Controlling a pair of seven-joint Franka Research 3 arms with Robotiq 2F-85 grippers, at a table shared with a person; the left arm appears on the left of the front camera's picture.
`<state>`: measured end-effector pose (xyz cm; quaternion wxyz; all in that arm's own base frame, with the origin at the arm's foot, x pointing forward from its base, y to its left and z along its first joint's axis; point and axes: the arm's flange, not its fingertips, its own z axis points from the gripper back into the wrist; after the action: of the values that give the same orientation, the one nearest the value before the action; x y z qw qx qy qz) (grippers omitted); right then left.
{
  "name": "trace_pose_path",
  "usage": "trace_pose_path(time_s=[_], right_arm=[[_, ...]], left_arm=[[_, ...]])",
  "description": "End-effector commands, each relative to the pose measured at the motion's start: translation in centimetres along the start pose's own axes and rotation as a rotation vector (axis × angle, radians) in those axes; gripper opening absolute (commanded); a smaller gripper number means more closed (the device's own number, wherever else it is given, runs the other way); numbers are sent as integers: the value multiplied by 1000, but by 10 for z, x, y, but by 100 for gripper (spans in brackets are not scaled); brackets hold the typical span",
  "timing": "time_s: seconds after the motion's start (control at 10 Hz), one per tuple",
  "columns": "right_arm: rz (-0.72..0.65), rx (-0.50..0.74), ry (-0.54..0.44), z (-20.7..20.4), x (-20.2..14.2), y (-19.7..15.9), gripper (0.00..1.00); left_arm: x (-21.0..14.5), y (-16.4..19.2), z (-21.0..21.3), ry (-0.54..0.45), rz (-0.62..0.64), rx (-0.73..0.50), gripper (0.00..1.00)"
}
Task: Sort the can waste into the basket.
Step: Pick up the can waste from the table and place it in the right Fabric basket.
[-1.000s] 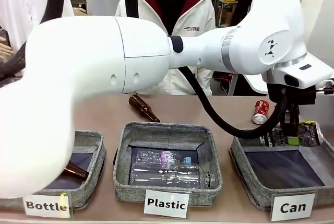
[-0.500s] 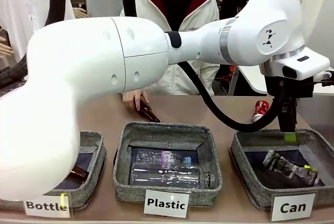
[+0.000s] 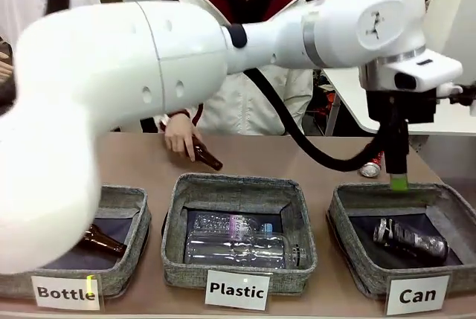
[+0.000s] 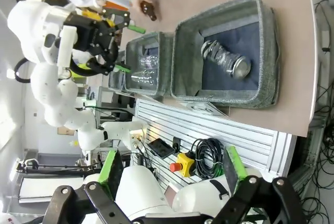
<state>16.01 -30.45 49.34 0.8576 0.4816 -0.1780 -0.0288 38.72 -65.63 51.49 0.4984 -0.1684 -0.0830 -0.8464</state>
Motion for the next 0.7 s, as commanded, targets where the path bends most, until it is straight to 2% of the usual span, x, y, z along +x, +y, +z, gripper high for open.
trace_pose_path(time_s=[0.0,0.3,0.6], right_arm=[[31,3,39,-15,6,11,100],[70,-24,91,-67,27,45,100],[128,-26,190,-128,37,78,100]], left_arm=[[-26,-42,32,13,38,-33,100],[-83,-93,66,-36,88,-35,100],[-169,-132,80,-84,211,35,100]])
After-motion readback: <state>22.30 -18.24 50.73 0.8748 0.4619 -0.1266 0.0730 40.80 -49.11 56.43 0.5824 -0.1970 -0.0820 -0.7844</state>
